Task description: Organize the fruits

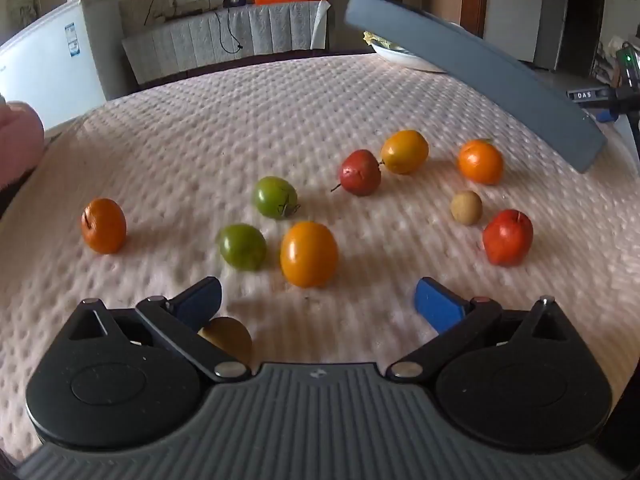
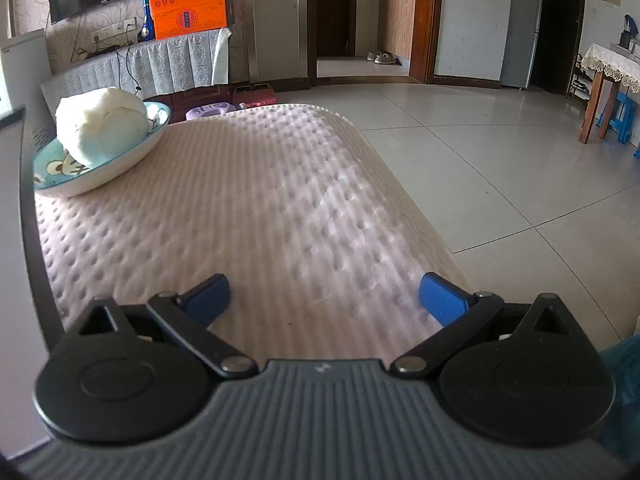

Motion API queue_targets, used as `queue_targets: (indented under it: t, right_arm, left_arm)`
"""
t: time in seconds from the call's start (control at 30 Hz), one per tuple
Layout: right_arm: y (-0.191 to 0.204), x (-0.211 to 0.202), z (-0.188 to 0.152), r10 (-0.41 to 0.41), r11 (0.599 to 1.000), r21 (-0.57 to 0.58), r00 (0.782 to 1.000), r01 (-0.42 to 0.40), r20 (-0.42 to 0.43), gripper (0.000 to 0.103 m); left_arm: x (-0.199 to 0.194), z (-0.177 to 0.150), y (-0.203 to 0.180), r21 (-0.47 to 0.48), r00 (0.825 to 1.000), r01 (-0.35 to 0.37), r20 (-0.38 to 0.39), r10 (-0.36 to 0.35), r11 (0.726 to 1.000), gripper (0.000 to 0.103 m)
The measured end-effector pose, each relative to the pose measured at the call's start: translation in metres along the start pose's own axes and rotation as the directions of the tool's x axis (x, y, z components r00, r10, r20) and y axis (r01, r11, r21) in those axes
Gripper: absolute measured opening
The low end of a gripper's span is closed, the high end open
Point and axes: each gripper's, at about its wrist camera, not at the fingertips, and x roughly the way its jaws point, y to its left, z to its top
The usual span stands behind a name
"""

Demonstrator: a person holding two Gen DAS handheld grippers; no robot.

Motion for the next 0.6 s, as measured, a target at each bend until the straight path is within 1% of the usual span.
queue_targets:
  t: [0.17,0.23,0.33,0.4,0.47,0.5,0.57,0.6]
  right_arm:
    - [0.000,0.000,0.001,-0.002,1.000,-0.003,1.000,0.002,0.000,0.103]
    - [0.001,0.001,0.001,-0.003,1.000,-0.005,1.000,0.003,0.000,0.103]
    - [0.002,0.000,0.000,-0.006,1.000,-0.006,1.000,0.006,0.002,0.103]
    - [0.003,0.000,0.001,-0.007,1.000,-0.008,1.000,0.007,0.003,0.103]
    - [0.006,-0.001,0.000,-0.020,1.000,-0.001,1.000,0.020,0.000,0.103]
    - [0.005,-0.002,0.001,-0.020,1.000,0.008,1.000,0.020,-0.005,0.103]
    - [0.003,-0.008,0.003,-0.005,1.000,-0.004,0.998,0.005,-0.059,0.103]
    - [0.000,-0.013,0.003,-0.016,1.000,0.001,0.996,0.016,-0.088,0.103]
  left_arm:
    - [-0.003,-0.006,-0.009,0.008,0.999,-0.030,0.042,0.030,1.000,0.103]
    - [-0.003,-0.006,-0.010,-0.002,0.999,-0.037,0.037,0.037,0.999,0.103]
    - [-0.002,-0.005,-0.006,-0.027,0.999,-0.025,0.026,0.026,0.999,0.103]
    - [-0.001,-0.007,0.002,-0.057,1.000,-0.001,0.020,0.002,0.998,0.103]
    - [-0.001,-0.008,0.004,-0.052,1.000,0.008,0.023,-0.007,0.999,0.103]
    - [-0.001,-0.008,0.005,-0.054,1.000,0.011,0.023,-0.010,0.998,0.103]
    - [-0.002,-0.009,0.005,-0.057,0.999,0.014,0.033,-0.013,0.998,0.103]
    - [-0.002,-0.010,0.005,-0.059,0.999,0.013,0.038,-0.010,0.998,0.103]
